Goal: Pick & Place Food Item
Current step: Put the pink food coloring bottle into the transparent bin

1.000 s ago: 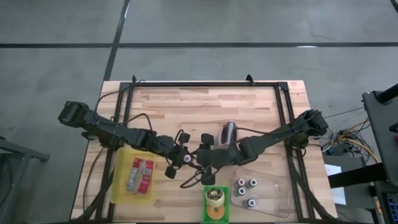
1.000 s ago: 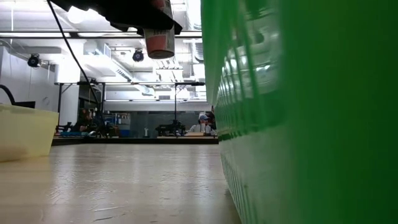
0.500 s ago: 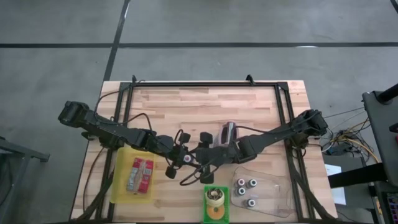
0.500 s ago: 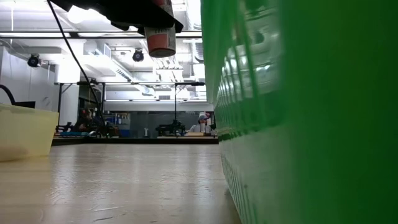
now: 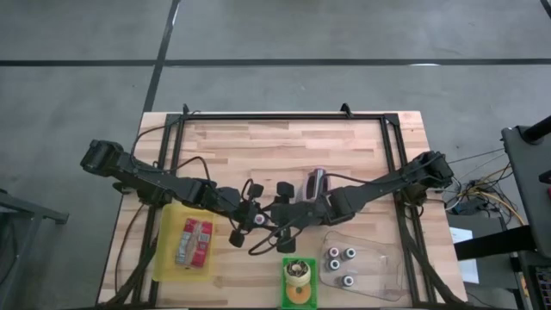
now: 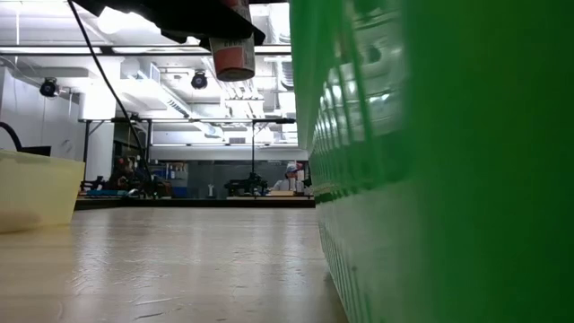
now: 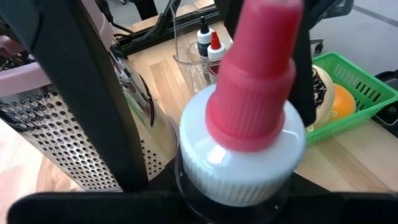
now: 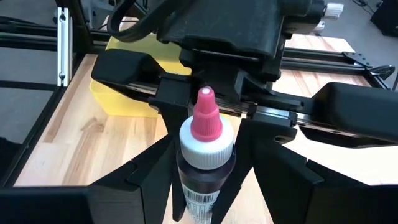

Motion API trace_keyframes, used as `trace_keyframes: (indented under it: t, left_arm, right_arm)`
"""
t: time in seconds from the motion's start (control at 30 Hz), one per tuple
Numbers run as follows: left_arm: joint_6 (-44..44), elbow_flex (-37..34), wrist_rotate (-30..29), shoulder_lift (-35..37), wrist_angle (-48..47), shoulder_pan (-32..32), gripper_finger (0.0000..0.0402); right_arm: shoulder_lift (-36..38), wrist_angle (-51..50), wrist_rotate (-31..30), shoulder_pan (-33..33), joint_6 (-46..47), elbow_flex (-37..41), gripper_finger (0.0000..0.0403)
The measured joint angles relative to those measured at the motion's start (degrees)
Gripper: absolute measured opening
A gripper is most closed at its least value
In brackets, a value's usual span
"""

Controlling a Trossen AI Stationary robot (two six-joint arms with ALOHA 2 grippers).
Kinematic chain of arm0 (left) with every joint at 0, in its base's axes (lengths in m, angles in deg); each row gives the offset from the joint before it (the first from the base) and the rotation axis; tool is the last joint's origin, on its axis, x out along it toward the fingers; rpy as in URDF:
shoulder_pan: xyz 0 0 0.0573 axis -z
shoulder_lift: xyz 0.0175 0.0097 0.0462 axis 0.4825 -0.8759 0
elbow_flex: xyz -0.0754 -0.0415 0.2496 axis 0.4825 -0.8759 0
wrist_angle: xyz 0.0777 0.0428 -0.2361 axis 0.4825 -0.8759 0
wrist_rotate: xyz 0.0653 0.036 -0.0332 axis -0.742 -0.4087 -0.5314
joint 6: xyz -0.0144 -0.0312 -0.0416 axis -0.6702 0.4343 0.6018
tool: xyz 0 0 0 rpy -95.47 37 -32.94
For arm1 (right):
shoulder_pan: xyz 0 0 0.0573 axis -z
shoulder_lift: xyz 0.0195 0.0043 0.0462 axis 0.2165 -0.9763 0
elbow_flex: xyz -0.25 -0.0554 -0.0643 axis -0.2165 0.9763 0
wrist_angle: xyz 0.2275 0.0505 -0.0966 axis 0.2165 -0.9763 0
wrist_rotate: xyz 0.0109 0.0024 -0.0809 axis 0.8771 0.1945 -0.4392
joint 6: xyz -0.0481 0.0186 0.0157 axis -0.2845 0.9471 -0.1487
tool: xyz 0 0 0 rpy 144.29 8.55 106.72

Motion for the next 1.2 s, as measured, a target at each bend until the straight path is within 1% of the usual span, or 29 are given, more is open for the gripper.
trace_keyframes:
  t: [0.27, 0.63, 0.83, 1.2]
  left_arm:
    - [0.0, 0.0, 0.0, 0.02, 0.03, 0.0, 0.0091]
    - [-0.04, -0.36, 0.26, -0.01, -0.92, 0.07, 0.0091]
    - [-0.32, -0.37, 0.46, -0.23, -0.49, 0.09, 0.0091]
    - [-0.7, -0.33, 0.48, -0.96, 0.27, 0.09, 0.009]
  right_arm:
    - [0.0, 0.65, 0.0, 0.0, -0.03, 0.09, 0.02]
    - [-3.08, 1.85, 1.18, 0.11, -0.7, -0.43, 0.0144]
    - [-2.87, 1.78, 1.24, 0.07, -1.37, -0.59, 0.0094]
    - [-2.86, 2.14, 0.25, -0.22, -3.3, -0.48, 0.0094]
